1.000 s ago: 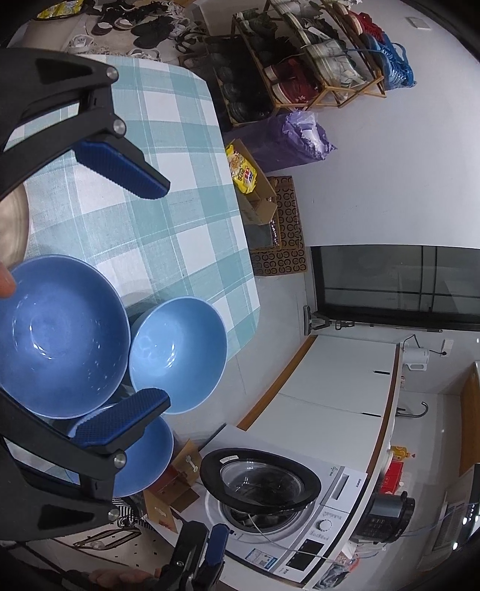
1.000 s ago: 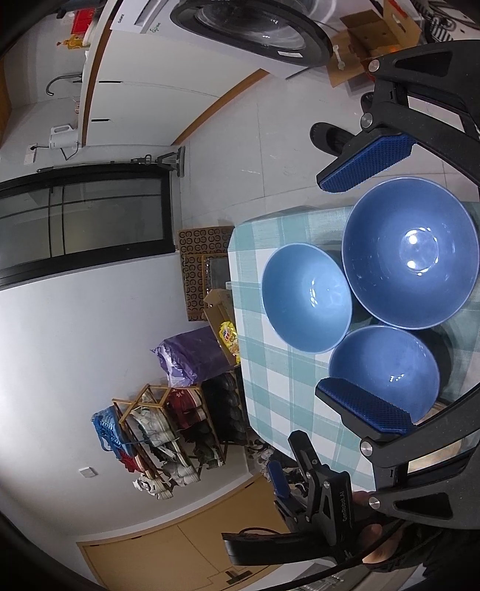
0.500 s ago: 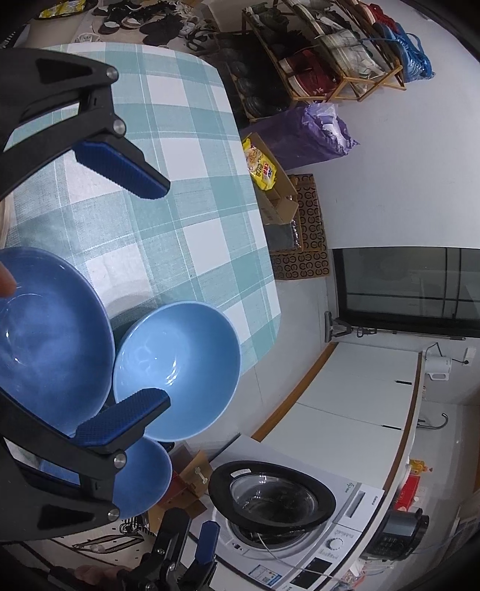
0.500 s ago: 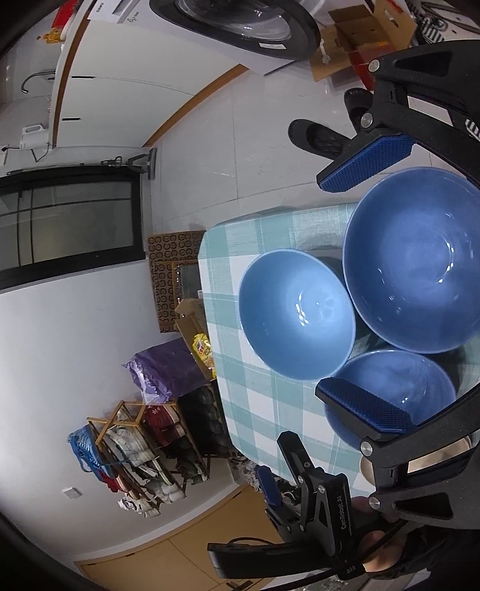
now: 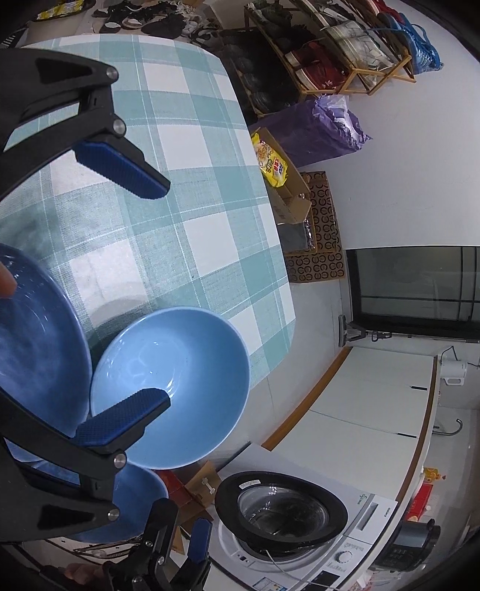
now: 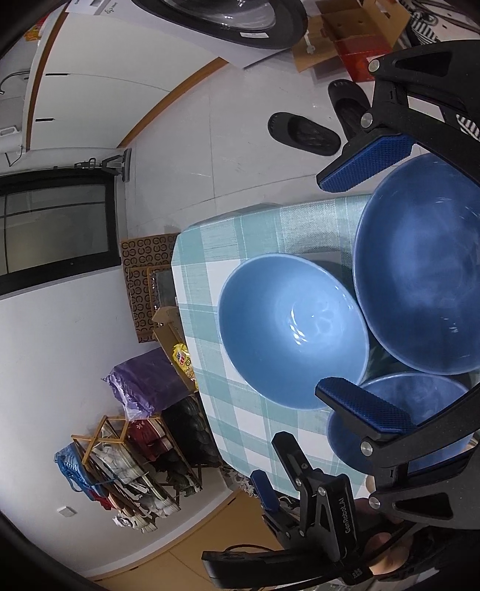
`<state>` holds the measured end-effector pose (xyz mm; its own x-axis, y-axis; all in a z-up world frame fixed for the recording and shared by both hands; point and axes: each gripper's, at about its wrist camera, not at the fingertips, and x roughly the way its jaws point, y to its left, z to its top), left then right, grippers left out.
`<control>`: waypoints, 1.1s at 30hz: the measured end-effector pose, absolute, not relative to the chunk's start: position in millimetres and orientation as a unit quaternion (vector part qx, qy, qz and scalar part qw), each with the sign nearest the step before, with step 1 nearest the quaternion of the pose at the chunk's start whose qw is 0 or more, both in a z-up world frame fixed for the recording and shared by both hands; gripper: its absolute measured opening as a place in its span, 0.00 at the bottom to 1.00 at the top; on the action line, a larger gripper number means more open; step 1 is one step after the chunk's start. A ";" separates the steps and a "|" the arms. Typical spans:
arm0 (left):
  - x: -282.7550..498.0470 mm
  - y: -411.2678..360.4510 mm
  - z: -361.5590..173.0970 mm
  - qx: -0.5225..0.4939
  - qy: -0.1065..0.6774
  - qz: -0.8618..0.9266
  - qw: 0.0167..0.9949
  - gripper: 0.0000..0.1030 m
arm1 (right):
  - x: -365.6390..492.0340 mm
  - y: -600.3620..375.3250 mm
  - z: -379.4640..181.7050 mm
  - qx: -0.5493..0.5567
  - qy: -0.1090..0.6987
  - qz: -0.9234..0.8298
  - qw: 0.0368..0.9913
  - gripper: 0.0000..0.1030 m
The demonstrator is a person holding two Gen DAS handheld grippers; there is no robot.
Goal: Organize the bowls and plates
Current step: 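Close the left gripper on a blue bowl rim while the right gripper closes on it too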
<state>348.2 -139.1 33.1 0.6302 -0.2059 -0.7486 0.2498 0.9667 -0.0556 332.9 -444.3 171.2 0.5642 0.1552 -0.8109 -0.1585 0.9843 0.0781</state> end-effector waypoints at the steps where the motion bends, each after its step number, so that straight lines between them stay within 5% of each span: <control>1: 350.1 -139.9 30.9 0.026 0.413 -0.127 0.901 1.00 | 334.8 -444.8 169.5 -0.001 0.460 0.089 0.884 0.99; 12: 369.2 -141.3 4.2 0.020 0.442 -0.115 0.890 1.00 | 354.5 -439.0 143.9 0.005 0.483 0.088 0.871 0.98; 23: 373.7 -149.2 -8.5 0.030 0.450 -0.131 0.883 0.97 | 367.7 -441.7 119.9 0.014 0.506 0.085 0.858 0.82; 33: 374.8 -156.5 -12.8 0.034 0.455 -0.149 0.877 0.76 | 367.4 -442.6 116.3 0.017 0.506 0.093 0.858 0.67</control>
